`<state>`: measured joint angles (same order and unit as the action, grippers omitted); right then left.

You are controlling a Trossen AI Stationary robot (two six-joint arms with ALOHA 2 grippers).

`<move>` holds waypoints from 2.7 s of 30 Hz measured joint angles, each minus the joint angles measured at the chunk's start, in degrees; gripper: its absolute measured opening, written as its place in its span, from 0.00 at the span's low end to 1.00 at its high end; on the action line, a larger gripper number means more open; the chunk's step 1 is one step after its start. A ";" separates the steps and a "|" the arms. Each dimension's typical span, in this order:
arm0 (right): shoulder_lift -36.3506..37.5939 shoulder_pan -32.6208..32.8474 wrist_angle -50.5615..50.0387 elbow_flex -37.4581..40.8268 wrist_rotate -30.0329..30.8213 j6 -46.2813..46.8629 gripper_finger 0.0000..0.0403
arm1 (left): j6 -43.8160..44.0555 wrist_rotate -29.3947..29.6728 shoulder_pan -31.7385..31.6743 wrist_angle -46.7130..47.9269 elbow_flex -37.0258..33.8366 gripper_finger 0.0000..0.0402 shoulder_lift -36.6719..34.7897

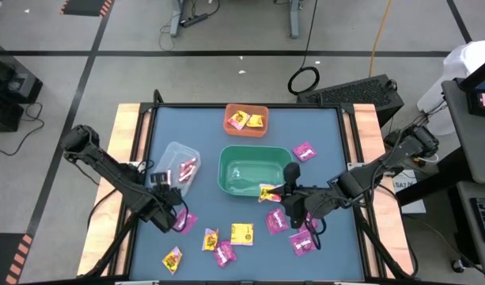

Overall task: Sort candy
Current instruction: Put the yellow candy into the orange bin

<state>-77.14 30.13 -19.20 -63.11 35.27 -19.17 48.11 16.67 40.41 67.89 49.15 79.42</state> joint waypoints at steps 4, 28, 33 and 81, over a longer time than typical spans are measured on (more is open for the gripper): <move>0.00 0.00 0.00 0.00 3.24 -0.50 0.14 | 0.06 -0.13 -0.68 -0.08 0.02 0.27 0.00; 0.00 0.00 0.04 0.00 3.65 -3.36 0.14 | 5.63 -3.38 -7.73 -5.07 4.96 0.16 0.07; 0.00 -0.02 0.04 0.00 3.65 -4.49 0.14 | 5.58 -3.32 -7.85 -7.28 4.98 0.16 0.07; -0.02 -5.44 1.27 0.00 3.97 -58.47 0.14 | -18.19 22.76 -8.99 -24.76 13.33 0.55 0.07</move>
<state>-77.17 24.69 -17.93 -63.11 39.24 -77.65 29.92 39.42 31.42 43.13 62.48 79.48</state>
